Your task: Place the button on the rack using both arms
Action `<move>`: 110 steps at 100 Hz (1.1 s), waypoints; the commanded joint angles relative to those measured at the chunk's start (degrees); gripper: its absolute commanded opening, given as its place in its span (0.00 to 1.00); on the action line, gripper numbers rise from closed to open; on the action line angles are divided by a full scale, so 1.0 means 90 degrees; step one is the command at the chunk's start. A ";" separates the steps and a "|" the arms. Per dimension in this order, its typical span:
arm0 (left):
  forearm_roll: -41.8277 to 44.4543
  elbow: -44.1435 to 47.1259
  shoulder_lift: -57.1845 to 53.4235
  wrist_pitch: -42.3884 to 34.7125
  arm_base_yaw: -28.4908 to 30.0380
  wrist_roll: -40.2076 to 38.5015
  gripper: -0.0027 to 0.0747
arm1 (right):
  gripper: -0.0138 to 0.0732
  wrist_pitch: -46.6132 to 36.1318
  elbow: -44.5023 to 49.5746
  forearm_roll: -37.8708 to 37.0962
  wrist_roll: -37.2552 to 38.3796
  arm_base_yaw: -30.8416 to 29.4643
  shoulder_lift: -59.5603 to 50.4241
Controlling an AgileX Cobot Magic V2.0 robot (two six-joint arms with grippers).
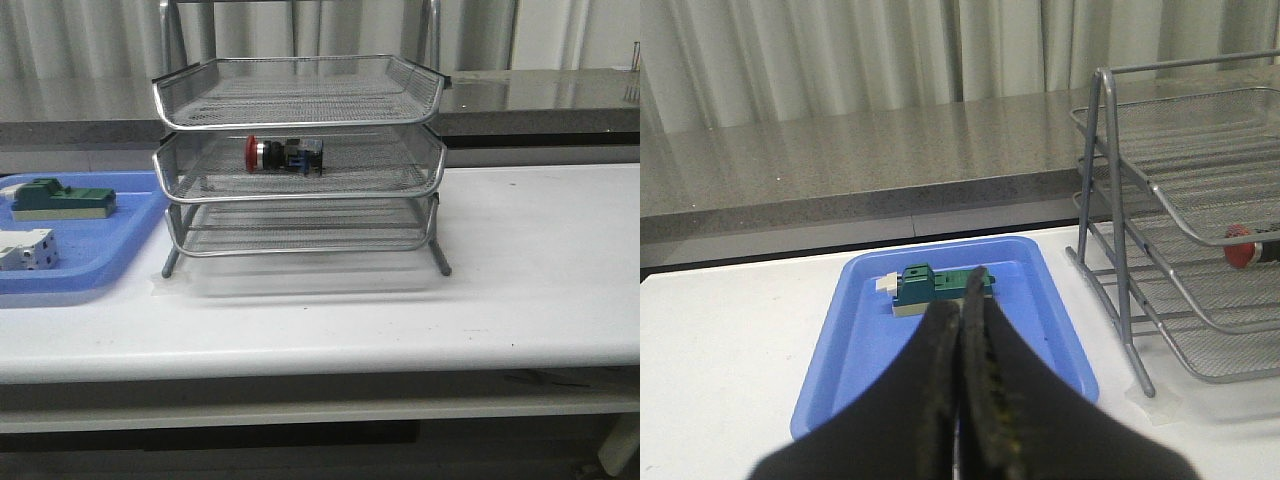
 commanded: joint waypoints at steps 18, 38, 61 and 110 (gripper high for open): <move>-0.0100 -0.0190 0.0032 -0.0492 0.0006 -0.0057 0.01 | 0.10 -0.1100 0.0866 0.0384 -0.0011 -0.0627 -0.0980; -0.0100 -0.0190 0.0032 -0.0492 0.0006 -0.0057 0.01 | 0.10 -0.1645 0.1522 0.0535 -0.0011 -0.0641 -0.1387; -0.0100 -0.0190 0.0032 -0.0492 0.0006 -0.0057 0.01 | 0.10 -0.1945 0.1865 0.0544 -0.0011 -0.0641 -0.1387; -0.0100 -0.0190 0.0032 -0.0492 0.0006 -0.0057 0.01 | 0.10 -0.1944 0.1865 0.0538 -0.0011 -0.0641 -0.1387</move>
